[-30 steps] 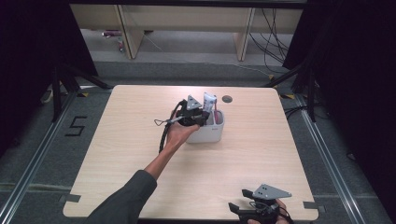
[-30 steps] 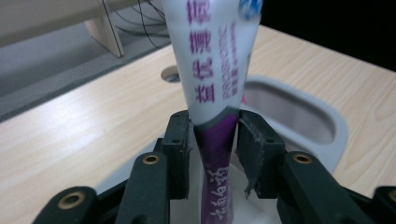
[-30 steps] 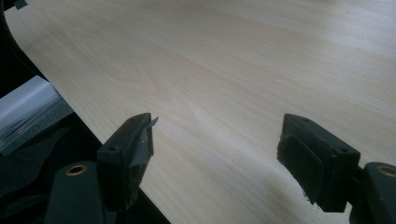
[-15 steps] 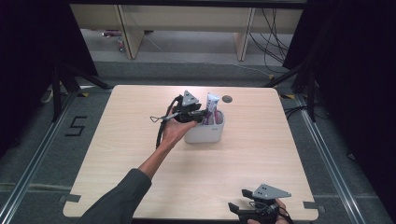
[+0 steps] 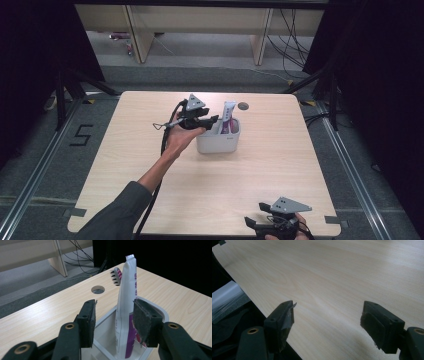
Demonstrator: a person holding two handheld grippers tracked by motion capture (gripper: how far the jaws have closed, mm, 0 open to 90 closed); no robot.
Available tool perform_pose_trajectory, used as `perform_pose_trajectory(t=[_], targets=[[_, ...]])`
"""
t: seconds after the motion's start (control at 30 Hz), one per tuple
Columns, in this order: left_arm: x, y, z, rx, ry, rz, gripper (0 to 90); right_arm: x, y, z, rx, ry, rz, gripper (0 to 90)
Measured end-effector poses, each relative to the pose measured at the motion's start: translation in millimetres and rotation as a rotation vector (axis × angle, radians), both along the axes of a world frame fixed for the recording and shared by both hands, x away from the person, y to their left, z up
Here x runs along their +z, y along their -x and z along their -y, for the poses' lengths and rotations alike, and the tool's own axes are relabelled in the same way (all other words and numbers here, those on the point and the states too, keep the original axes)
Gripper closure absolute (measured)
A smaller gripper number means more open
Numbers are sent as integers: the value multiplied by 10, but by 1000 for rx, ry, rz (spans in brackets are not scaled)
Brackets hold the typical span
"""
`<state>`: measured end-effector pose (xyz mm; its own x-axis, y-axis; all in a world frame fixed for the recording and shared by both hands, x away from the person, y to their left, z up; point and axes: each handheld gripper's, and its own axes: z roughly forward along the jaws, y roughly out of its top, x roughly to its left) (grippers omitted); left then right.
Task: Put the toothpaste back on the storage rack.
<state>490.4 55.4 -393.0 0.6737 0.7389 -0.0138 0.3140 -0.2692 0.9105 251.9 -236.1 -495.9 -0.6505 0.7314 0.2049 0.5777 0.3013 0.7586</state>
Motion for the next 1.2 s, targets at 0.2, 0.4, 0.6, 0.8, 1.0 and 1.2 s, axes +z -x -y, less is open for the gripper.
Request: perform_pose_trajectory(t=[0.2, 0.4, 0.6, 0.8, 1.0, 1.2], targets=[[83, 66, -73, -5, 28, -21, 482, 3, 3, -1, 1, 0, -1, 268], [157, 158, -177, -18, 36, -38, 437, -1, -2, 2, -1, 3, 2, 268], [182, 229, -258, -33, 47, -56, 375, -3, -2, -2, -2, 4, -2, 268], [124, 320, -328, -39, 62, -82, 314, -7, -3, 3, -6, 2, -9, 268], [72, 395, -395, -60, 68, -57, 311, -11, -10, 3, 0, 1, -10, 268], [9, 504, -457, -48, 77, -84, 304, -14, -12, 8, -4, 1, -2, 268]])
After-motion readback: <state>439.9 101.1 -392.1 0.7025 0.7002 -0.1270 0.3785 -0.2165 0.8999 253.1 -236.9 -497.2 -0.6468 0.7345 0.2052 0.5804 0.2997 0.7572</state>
